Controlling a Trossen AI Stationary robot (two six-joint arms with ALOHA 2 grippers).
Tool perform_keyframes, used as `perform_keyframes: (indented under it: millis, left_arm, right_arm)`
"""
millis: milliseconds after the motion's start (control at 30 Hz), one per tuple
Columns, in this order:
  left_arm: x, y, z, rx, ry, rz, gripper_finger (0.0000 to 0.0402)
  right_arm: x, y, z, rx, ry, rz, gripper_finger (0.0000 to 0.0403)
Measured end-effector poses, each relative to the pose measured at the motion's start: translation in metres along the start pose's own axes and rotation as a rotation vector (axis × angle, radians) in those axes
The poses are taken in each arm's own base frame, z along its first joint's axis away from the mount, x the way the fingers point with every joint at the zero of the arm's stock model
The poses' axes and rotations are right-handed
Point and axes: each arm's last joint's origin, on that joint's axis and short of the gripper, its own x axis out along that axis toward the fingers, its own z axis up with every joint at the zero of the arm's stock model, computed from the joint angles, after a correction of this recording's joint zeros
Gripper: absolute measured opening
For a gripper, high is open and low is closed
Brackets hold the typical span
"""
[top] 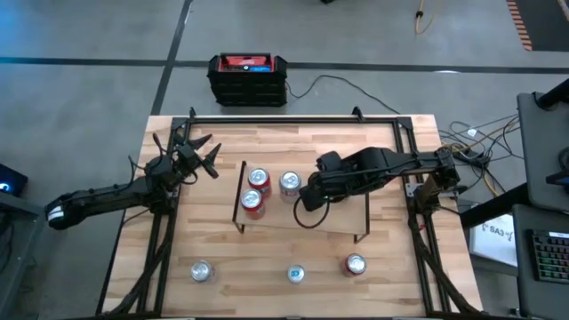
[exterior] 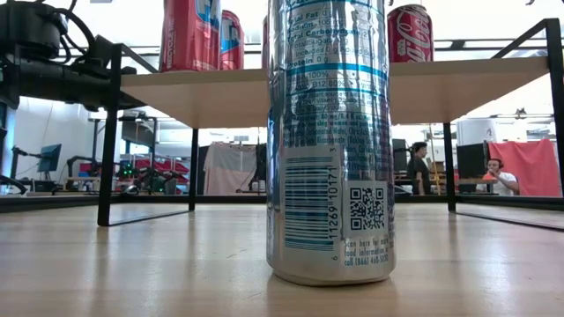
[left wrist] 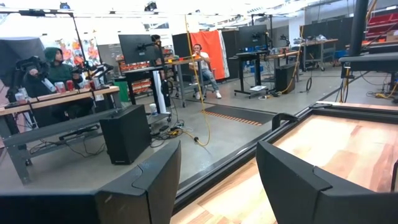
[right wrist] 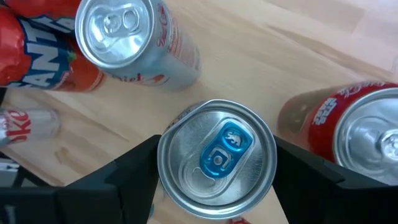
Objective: Place canned beverage on shelf
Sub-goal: Put the right blue soda can on the shelf
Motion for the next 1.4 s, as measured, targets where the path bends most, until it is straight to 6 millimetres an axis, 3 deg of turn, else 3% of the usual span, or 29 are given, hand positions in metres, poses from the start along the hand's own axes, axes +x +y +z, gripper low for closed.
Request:
perform_keyframes:
  millis: [533,1067,1400]
  left_arm:
    - [0.0,0.0,0.0,0.0,0.0,0.0,0.0195]
    - [0.0,0.0,0.0,0.0,0.0,0.0,0.0195]
    - [0.0,0.0,0.0,0.0,0.0,0.0,0.0195]
  right_arm:
    - [0.015,-0.003,-0.004,-0.022,-0.001,-0.063,0.0264]
    - [0.017,-0.002,-0.005,-0.056,0.015,-0.069,0.0378]
    - [0.016,-0.002,-0.006,-0.22,0.017,-0.065,0.04]
